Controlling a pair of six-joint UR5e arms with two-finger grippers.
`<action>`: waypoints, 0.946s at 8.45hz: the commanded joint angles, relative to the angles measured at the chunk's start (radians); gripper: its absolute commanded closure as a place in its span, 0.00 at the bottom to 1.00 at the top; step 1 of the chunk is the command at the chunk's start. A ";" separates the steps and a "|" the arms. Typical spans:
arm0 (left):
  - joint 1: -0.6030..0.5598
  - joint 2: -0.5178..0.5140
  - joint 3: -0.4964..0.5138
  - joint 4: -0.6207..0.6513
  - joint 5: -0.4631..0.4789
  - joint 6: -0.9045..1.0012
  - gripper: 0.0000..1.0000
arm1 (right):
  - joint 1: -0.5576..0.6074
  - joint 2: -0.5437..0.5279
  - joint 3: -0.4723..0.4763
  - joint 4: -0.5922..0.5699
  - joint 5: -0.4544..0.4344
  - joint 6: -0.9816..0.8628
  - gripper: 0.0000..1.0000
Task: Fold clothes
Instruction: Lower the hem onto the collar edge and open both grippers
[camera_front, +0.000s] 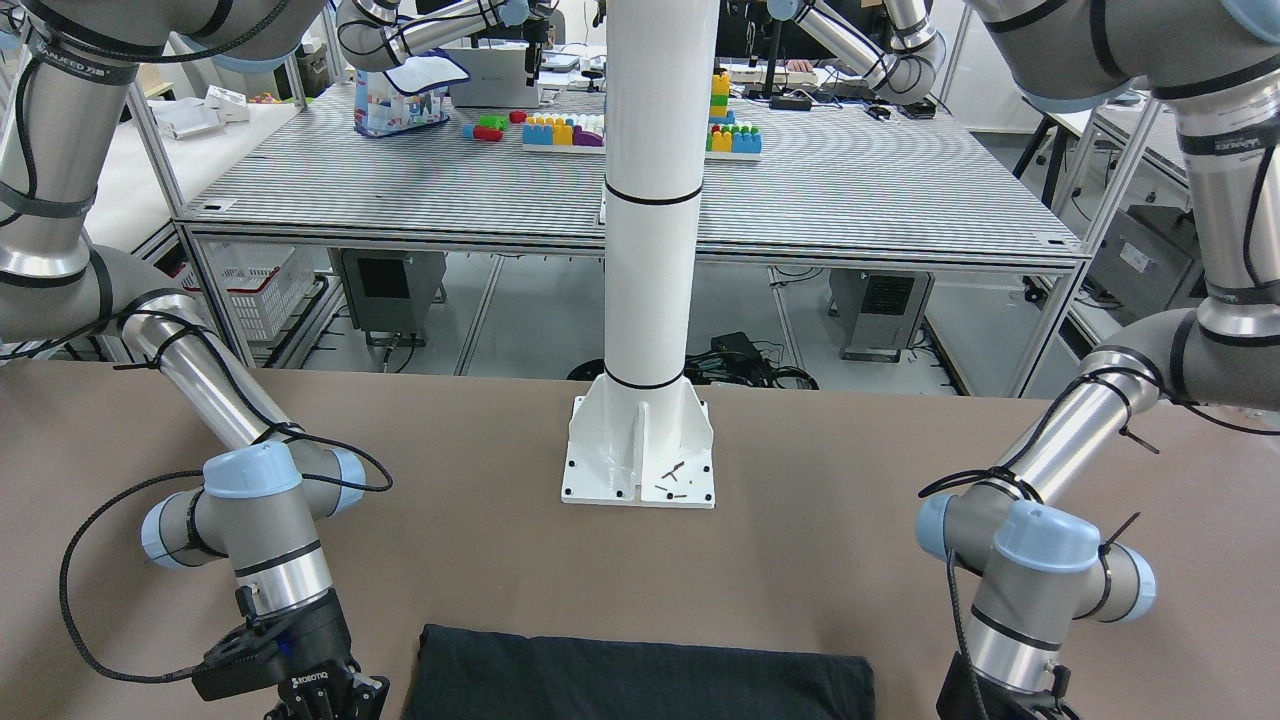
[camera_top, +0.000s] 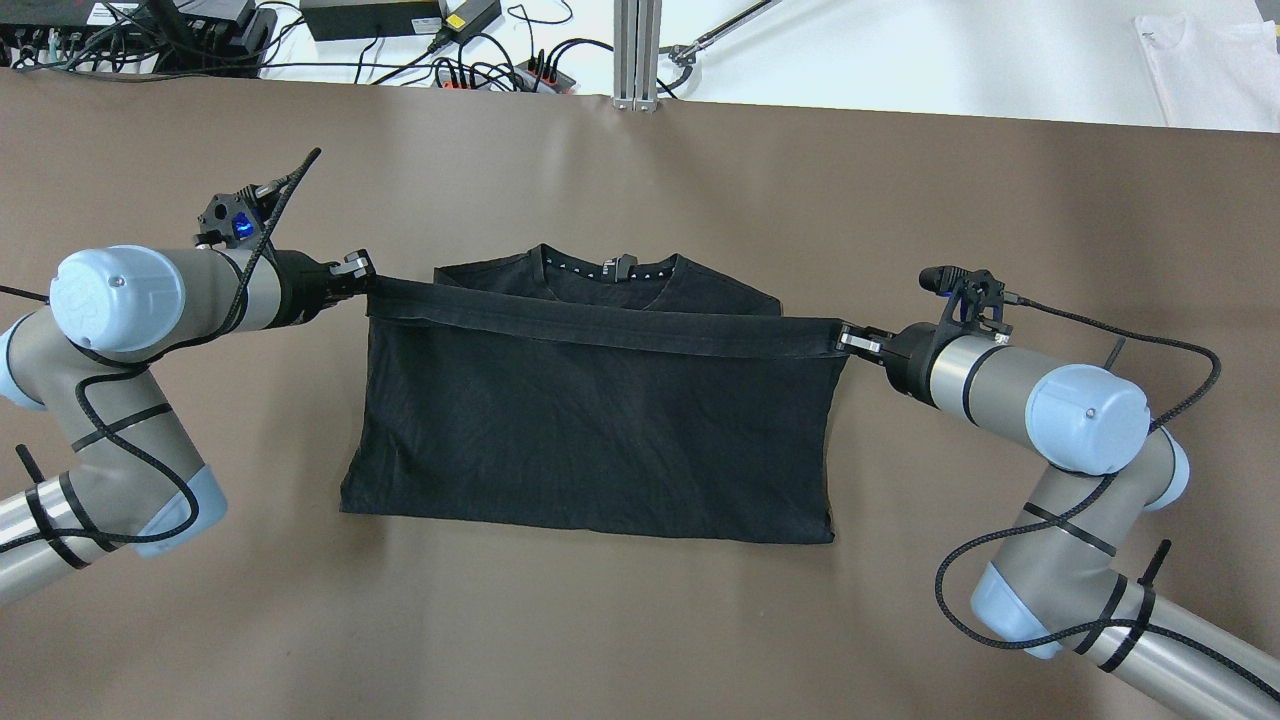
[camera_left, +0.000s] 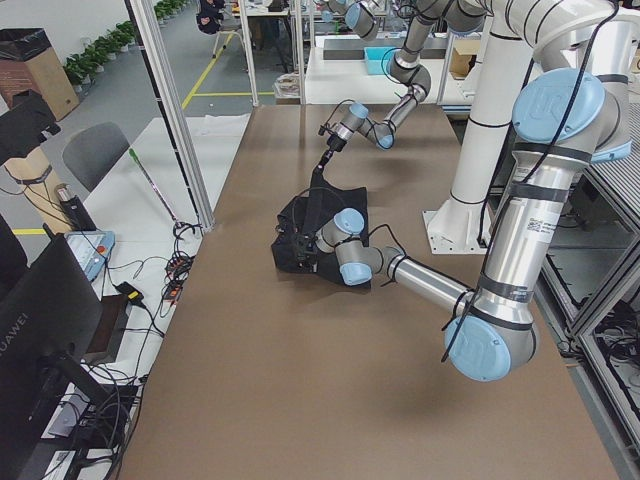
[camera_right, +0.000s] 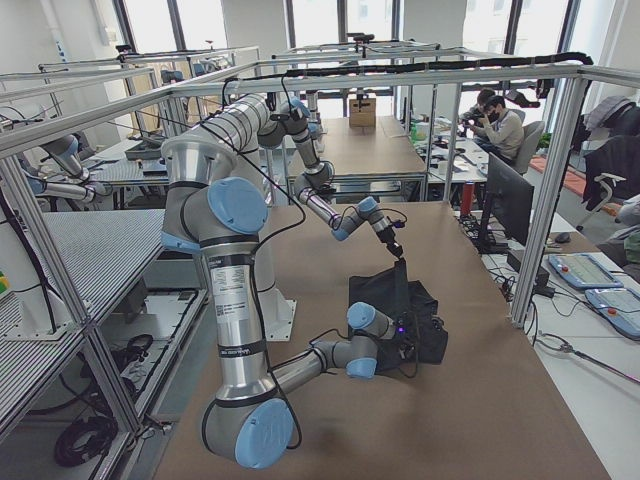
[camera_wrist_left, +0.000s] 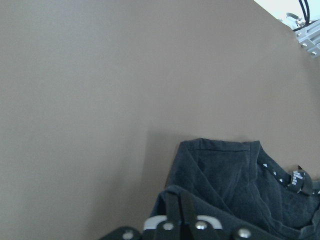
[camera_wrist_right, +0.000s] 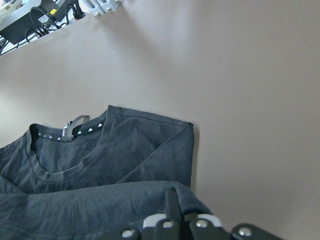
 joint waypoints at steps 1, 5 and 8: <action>-0.027 -0.007 0.023 0.001 -0.006 0.033 1.00 | 0.022 0.003 -0.010 -0.001 -0.001 -0.002 1.00; -0.067 -0.075 0.118 0.001 -0.026 0.043 1.00 | 0.070 0.006 -0.030 -0.029 -0.001 -0.002 1.00; -0.068 -0.103 0.121 0.003 -0.032 0.041 1.00 | 0.070 0.090 -0.028 -0.107 0.002 0.017 1.00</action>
